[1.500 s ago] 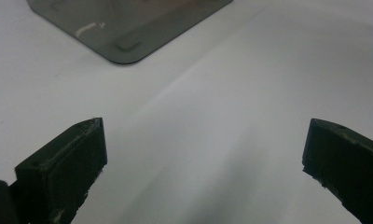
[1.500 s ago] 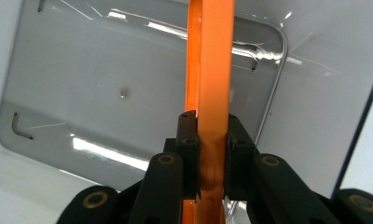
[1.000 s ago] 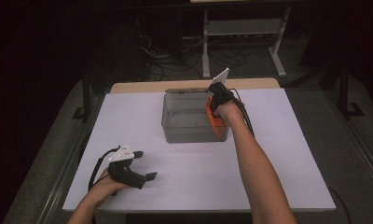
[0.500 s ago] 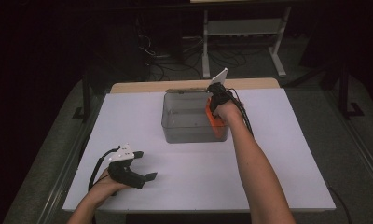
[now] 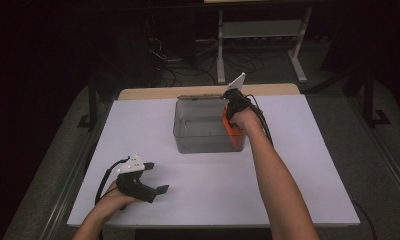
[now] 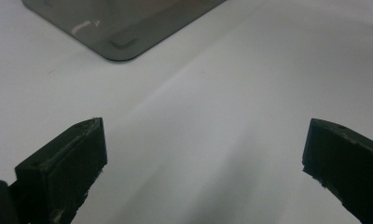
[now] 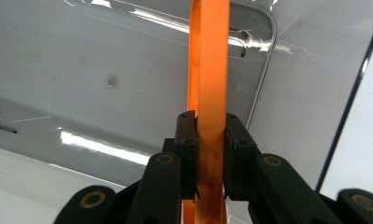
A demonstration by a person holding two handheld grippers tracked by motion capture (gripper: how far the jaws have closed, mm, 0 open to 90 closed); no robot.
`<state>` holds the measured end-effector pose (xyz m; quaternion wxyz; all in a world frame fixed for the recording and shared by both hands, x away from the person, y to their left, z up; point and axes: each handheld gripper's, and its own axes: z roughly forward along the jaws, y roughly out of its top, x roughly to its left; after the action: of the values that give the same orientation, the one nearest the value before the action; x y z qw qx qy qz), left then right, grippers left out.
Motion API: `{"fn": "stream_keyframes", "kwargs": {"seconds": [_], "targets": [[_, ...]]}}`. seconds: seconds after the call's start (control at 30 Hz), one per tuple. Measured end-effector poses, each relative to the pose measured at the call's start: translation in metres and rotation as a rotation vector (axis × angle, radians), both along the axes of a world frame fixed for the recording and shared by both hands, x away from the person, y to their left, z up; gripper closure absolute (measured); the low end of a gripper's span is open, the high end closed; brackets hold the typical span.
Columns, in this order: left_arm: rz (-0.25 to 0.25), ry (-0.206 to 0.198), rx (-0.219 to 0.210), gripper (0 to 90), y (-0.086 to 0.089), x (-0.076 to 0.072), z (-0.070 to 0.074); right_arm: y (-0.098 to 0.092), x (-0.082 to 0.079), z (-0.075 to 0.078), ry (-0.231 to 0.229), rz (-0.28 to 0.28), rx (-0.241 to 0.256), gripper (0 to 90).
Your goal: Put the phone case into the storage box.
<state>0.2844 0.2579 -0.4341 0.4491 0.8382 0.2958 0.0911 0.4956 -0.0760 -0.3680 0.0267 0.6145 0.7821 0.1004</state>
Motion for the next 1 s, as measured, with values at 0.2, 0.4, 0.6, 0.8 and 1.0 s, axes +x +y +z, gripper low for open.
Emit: {"fn": "stream_keyframes", "kwargs": {"seconds": [0.2,0.4,0.6,0.8,1.0], "targets": [[0.002,-0.001,-0.001,0.0,0.001,0.000,0.000,0.000,0.000,0.003,-0.009,0.001,-0.002,72.6],[0.002,-0.001,0.001,0.0,0.000,0.000,0.000,-0.003,-0.002,0.011,-0.039,0.011,0.000,68.8],[0.003,-0.001,0.000,0.0,0.000,0.000,0.000,-0.004,-0.003,0.021,-0.072,0.022,-0.016,66.1],[0.002,-0.001,0.000,0.0,0.000,0.000,0.000,-0.005,-0.004,0.028,-0.088,0.028,-0.019,63.6],[0.001,-0.002,0.002,0.0,0.001,0.000,0.000,-0.004,-0.006,0.033,-0.104,0.040,-0.024,61.7]]}}
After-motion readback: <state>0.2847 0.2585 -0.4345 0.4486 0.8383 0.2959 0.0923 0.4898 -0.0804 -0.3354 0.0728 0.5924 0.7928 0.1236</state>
